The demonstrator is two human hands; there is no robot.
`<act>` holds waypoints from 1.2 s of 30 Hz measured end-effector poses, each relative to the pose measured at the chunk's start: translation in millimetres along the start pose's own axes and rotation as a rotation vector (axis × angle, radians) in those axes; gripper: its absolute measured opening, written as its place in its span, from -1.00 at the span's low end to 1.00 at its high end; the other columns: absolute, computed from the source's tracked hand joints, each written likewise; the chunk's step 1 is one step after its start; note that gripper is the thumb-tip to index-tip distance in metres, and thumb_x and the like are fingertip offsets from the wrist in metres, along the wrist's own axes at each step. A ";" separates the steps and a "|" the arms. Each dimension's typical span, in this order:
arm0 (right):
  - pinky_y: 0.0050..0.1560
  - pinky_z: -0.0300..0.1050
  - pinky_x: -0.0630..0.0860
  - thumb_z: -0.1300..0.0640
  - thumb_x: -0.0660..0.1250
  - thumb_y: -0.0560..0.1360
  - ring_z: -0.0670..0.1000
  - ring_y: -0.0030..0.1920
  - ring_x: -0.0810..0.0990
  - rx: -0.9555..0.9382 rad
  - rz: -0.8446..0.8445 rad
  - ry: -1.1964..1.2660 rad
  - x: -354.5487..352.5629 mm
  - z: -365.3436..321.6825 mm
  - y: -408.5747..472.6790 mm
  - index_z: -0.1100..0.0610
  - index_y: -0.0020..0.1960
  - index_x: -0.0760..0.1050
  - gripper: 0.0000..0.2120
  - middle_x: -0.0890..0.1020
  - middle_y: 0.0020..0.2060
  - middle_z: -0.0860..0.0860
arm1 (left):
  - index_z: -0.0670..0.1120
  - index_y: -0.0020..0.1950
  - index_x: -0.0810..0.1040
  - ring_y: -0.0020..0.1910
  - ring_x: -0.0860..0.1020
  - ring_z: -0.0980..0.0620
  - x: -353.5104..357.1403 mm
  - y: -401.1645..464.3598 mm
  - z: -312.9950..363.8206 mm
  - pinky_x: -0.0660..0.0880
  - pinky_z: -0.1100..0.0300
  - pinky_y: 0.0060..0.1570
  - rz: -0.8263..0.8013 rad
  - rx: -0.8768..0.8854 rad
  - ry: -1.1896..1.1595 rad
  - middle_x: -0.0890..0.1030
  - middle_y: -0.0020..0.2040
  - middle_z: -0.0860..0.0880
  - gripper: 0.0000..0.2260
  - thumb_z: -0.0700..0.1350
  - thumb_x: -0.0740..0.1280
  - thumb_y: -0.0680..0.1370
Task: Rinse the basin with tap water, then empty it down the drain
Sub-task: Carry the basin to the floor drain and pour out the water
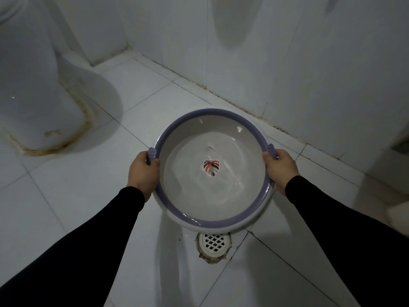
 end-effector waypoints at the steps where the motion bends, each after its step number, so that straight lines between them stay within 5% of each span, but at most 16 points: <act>1: -0.28 -0.20 0.37 -0.04 0.22 0.56 -0.04 -0.27 0.48 -0.002 0.003 0.004 -0.1 -0.2 -0.1 0.13 -0.01 0.44 -0.77 0.50 -0.26 -0.01 | -0.12 0.15 0.51 -0.15 0.50 0.01 0.3 -0.3 -0.4 0.39 0.15 -0.13 -0.002 -0.003 -0.007 0.55 -0.07 -0.03 -0.76 -0.01 0.18 0.62; 8: -0.31 -0.21 0.39 -0.03 0.21 0.56 -0.02 -0.30 0.47 -0.025 0.007 0.012 -0.5 -1.8 -2.3 0.06 -0.19 0.41 -0.79 0.50 -0.29 0.02 | -0.11 0.17 0.49 -0.15 0.50 0.02 1.5 -1.3 -2.4 0.41 0.14 -0.11 -0.001 -0.024 -0.058 0.53 -0.13 0.03 -0.78 -0.04 0.19 0.62; 19: -0.31 -0.20 0.39 -0.18 0.14 0.55 -0.02 -0.24 0.51 -0.014 0.011 0.009 -2.5 -1.2 -5.7 0.13 -0.01 0.46 -0.62 0.55 -0.21 0.03 | -0.10 0.15 0.49 -0.10 0.52 -0.03 2.5 -2.5 -3.6 0.43 0.12 -0.09 0.005 -0.012 -0.076 0.55 -0.07 -0.02 -0.73 0.05 0.17 0.63; 36: -0.34 -0.19 0.35 -0.24 0.10 0.55 -0.04 -0.26 0.49 0.008 0.022 -0.034 -3.2 2.3 -5.9 0.13 -0.01 0.45 -0.56 0.52 -0.24 0.00 | -0.08 0.14 0.48 -0.10 0.51 -0.01 1.8 -3.6 -6.4 0.39 0.14 -0.09 0.042 0.002 -0.048 0.54 -0.08 0.01 -0.76 0.04 0.17 0.63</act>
Point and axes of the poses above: each hand's wrist, its own y-axis towards the middle knuckle, its own x-axis out of the palm, z = x × y, the point moved 7 cm from there along y, towards the middle knuckle
